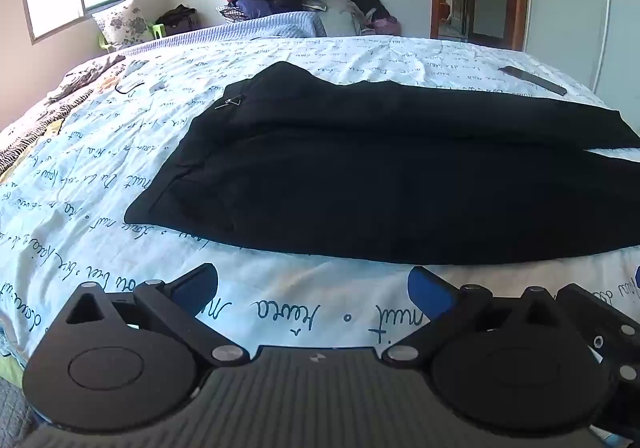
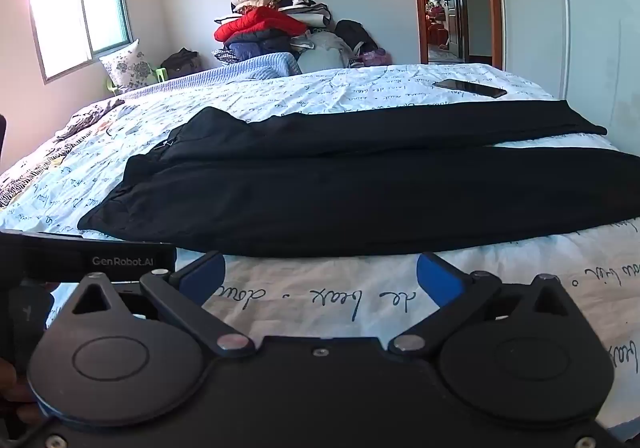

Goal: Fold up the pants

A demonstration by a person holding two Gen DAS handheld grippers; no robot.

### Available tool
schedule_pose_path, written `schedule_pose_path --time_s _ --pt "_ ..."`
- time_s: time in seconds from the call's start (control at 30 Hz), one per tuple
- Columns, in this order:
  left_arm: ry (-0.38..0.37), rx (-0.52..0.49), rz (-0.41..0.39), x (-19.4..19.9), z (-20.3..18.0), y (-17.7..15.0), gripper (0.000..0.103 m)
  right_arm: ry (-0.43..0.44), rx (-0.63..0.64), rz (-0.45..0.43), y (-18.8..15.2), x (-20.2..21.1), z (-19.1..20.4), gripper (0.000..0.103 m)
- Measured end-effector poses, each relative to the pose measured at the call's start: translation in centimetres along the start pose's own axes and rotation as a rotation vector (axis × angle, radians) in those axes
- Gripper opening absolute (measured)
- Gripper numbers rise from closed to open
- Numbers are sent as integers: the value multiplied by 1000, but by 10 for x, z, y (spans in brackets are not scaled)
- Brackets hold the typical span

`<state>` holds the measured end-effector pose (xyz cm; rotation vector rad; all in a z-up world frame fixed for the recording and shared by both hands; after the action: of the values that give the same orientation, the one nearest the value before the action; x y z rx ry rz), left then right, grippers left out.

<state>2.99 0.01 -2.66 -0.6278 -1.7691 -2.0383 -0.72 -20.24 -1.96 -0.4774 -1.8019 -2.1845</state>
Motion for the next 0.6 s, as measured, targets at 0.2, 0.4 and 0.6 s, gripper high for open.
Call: schedule_pose_path --time_s 0.2,0.4,0.6 --pt "7 19 16 -2 1 4 103 -7 -12 6 -3 -2 -1 103" --pt "17 11 9 -3 4 2 103 -5 -17 15 -3 -2 -3 103" --pt "15 4 13 -5 4 -3 103 -5 -36 19 -5 -4 -6 103"
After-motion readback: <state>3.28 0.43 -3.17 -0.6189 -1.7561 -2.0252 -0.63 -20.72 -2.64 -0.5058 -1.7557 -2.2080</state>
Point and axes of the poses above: each gripper's, at about its wrist camera, not at the fingertips, and x roughly against the way its jaws point, z to its left, y to its top, the point moved 4 cm from there along -x, roughly the way its jaws point, and after that the axes turned 8 degrees about -z, right-handed, at the moved point
